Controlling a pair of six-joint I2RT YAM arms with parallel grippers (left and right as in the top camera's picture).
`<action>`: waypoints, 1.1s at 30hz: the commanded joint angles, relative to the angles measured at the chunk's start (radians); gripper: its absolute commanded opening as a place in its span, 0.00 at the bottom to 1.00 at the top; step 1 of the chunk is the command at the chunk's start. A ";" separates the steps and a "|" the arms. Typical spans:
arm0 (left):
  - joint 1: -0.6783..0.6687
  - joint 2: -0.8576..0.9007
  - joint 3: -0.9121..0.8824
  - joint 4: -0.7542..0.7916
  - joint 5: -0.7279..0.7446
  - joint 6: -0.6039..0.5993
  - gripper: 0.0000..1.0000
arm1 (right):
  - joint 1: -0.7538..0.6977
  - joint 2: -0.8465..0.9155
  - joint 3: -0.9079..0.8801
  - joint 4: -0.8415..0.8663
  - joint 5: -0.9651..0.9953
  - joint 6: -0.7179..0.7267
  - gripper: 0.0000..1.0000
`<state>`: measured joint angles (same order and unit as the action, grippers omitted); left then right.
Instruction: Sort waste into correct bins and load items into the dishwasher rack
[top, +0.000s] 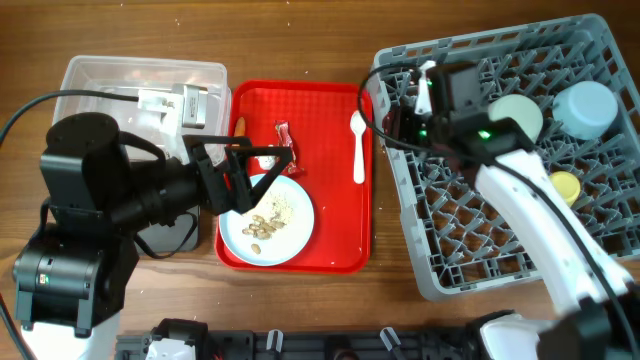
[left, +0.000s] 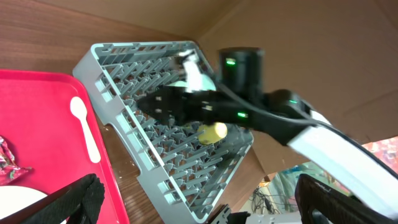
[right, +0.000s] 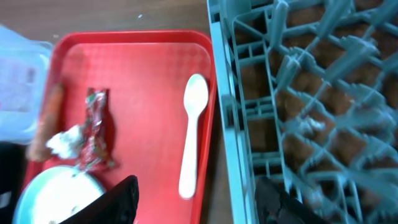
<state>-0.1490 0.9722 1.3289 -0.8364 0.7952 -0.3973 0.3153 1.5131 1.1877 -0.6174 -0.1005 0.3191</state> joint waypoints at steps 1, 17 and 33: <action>-0.005 -0.001 0.011 0.002 0.015 0.020 1.00 | 0.002 0.140 0.002 0.048 0.018 -0.084 0.60; -0.005 -0.001 0.011 0.002 0.015 0.020 1.00 | -0.002 0.281 0.002 0.115 0.191 0.293 0.04; -0.005 -0.001 0.011 0.002 0.015 0.020 1.00 | -0.002 0.281 0.002 0.211 0.240 0.158 0.04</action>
<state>-0.1490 0.9722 1.3289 -0.8364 0.7948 -0.3973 0.3172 1.7924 1.1839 -0.4332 0.1543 0.4957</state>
